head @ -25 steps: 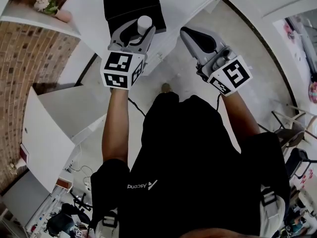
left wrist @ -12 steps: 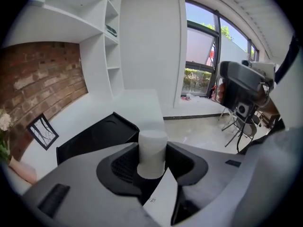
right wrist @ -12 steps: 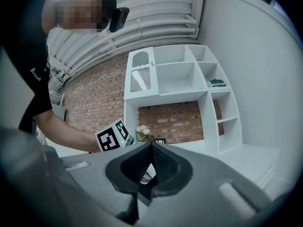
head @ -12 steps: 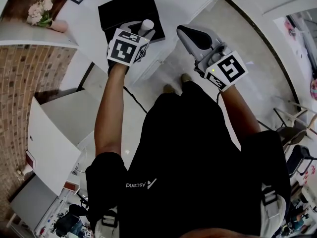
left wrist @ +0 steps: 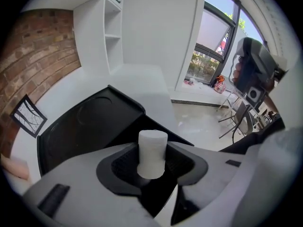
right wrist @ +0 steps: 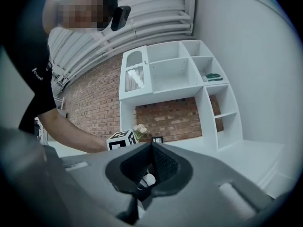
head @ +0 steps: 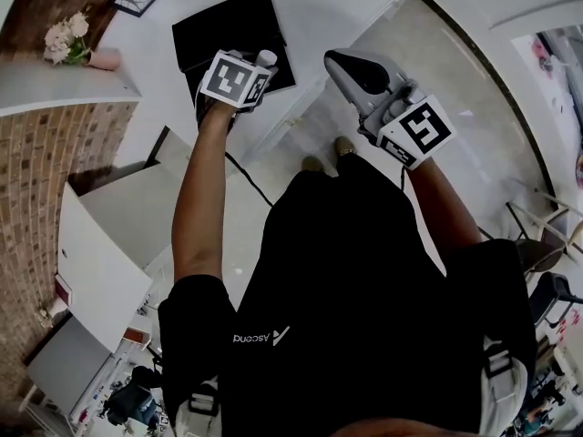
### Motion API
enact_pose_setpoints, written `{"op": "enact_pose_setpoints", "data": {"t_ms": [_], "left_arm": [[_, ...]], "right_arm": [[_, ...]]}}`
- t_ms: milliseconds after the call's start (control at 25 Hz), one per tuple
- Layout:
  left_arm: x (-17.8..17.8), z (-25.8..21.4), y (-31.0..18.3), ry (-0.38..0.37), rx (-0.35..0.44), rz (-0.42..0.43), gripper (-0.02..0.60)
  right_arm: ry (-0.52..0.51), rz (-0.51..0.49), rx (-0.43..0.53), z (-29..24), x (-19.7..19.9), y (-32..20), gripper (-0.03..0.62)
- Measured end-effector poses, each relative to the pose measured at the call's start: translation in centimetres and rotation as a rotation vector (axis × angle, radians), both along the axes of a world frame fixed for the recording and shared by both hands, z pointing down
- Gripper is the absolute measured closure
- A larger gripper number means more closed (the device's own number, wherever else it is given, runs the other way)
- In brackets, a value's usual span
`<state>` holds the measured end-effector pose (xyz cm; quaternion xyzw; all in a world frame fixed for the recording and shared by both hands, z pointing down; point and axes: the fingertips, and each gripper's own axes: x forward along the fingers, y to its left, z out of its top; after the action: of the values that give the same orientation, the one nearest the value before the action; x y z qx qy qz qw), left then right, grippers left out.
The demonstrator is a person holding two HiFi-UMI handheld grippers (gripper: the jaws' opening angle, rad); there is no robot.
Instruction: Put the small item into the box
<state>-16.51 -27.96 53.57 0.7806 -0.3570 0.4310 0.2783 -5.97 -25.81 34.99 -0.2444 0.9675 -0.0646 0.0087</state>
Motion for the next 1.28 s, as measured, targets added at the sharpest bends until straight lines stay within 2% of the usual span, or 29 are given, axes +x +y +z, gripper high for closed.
{"op": "enact_pose_setpoints", "data": {"t_ms": [320, 520, 920, 1280], "left_arm": [[0.2, 2.7, -0.5, -0.036, -0.087, 0.008, 0.409], [0.1, 3.6, -0.8, -0.033, -0.093, 0.003, 0.407], [0.4, 3.9, -1.2, -0.012, -0.031, -0.026, 0.405], [-0.3, 1.0, -1.1, 0.033, 0.09, -0.113, 0.405]], "right_arm": [[-0.005, 0.007, -0.028, 0.3, 1.2, -1.7, 0.592], [-0.003, 0.004, -0.049, 0.8, 1.4, -2.0, 0.592], [-0.001, 0.013, -0.042, 1.7, 2.3, -2.4, 0.592], [0.001, -0.008, -0.059, 1.7, 1.9, -2.1, 0.592]]}}
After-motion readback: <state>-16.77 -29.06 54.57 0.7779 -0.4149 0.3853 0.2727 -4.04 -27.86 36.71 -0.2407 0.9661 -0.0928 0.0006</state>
